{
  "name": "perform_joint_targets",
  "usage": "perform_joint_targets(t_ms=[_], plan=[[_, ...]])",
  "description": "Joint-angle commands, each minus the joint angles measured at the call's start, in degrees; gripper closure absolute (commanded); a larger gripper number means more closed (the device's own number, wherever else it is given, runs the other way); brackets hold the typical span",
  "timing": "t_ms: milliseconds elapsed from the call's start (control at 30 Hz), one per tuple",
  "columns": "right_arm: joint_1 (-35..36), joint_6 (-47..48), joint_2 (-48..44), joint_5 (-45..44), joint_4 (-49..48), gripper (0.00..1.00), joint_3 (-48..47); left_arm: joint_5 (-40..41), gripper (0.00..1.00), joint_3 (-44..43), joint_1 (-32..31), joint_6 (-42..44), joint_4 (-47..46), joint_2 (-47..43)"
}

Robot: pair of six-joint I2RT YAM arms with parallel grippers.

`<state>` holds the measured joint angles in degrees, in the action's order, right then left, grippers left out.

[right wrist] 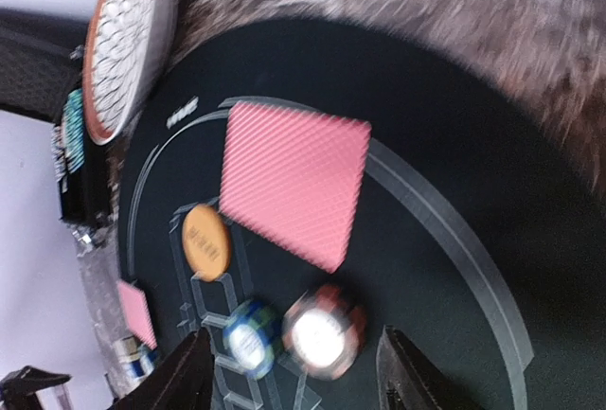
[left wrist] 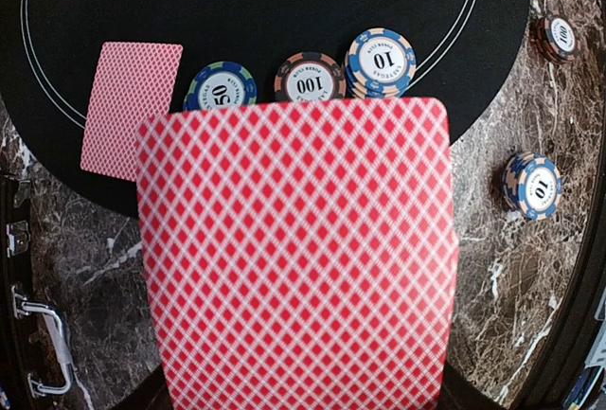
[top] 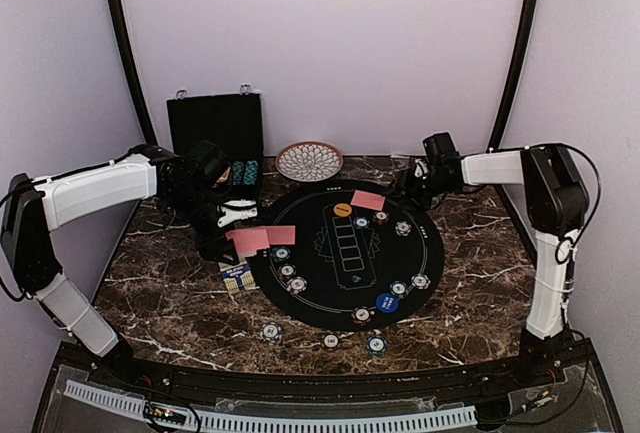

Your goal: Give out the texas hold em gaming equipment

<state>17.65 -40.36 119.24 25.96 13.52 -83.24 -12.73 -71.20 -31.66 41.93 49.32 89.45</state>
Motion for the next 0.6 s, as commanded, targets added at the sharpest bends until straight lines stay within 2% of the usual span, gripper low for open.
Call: perform_joint_targets(t_ms=[0,133,200,367,500,567], plan=[[6.59,-3.27,-8.66,1.47,-8.04,0.37,6.73,-0.92,1.00,1.62,-0.07,-1.42,-1.39,-1.48],[14.43,-6.98,-14.24,2.81,-13.08,0.32,12.99,-0.74,1.00,2.09,-0.07,-2.05,-2.16,-2.12],[18.51,-10.11,-16.80,2.32,-18.57,0.30,17.03,-0.52,1.00,2.18,-0.07,-2.19,-2.25,-2.59],[26.11,-17.61,-18.87,4.01,-29.19,0.27,23.91,-0.12,1.00,2.34,-0.07,-2.10,-2.17,-3.55],[29.65,-21.87,-17.42,7.77,-35.09,0.26,24.95,-0.62,1.00,2.73,-0.06,-2.21,-1.94,-4.19],[31.03,-21.61,-15.83,8.53,-35.06,0.25,23.08,-0.84,1.00,2.84,-0.02,-2.46,-2.09,-4.27]])
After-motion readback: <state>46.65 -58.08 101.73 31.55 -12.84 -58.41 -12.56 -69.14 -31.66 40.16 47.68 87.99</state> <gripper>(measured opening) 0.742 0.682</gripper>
